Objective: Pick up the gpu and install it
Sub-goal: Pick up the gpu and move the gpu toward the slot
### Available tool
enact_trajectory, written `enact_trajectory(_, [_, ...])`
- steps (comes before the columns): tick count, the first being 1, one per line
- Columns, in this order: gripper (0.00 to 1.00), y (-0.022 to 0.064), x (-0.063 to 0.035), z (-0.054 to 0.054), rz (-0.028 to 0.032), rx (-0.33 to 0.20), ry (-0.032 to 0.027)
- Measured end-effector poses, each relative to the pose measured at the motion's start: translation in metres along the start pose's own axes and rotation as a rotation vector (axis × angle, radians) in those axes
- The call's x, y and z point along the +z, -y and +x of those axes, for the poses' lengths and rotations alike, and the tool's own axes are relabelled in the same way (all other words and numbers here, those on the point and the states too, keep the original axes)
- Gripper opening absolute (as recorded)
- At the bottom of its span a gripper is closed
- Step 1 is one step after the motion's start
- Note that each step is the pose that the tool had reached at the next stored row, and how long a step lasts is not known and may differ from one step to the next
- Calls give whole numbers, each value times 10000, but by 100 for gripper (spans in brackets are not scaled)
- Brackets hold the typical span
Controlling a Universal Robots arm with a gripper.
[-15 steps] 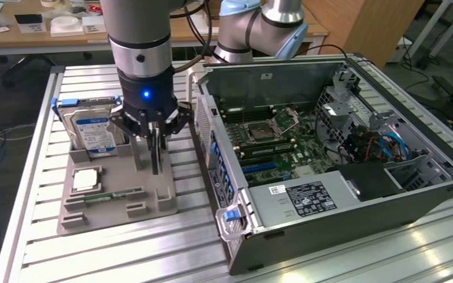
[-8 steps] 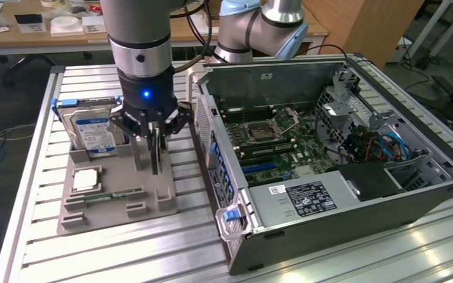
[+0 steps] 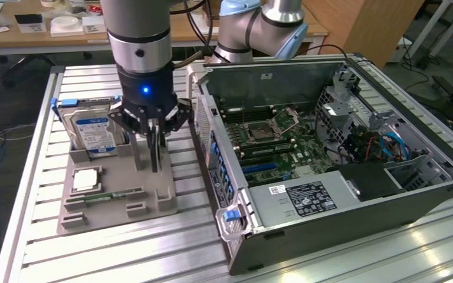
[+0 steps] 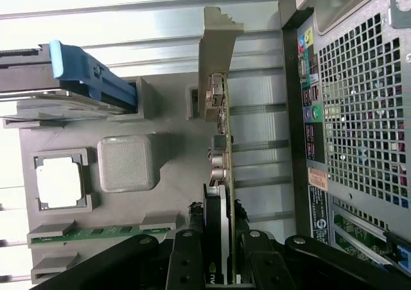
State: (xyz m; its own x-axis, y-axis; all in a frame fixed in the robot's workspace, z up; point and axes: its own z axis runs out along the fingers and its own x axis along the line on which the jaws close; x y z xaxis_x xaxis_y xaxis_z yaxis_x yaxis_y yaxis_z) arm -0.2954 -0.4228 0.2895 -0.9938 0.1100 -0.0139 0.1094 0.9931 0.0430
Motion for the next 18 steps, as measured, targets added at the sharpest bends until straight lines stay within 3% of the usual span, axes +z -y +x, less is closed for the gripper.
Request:
enact_trajectory(3, [28,-4,-97,-1,-1,0,1])
enact_trajectory(18, [28,-34,-777,-11,-18,-2,-2])
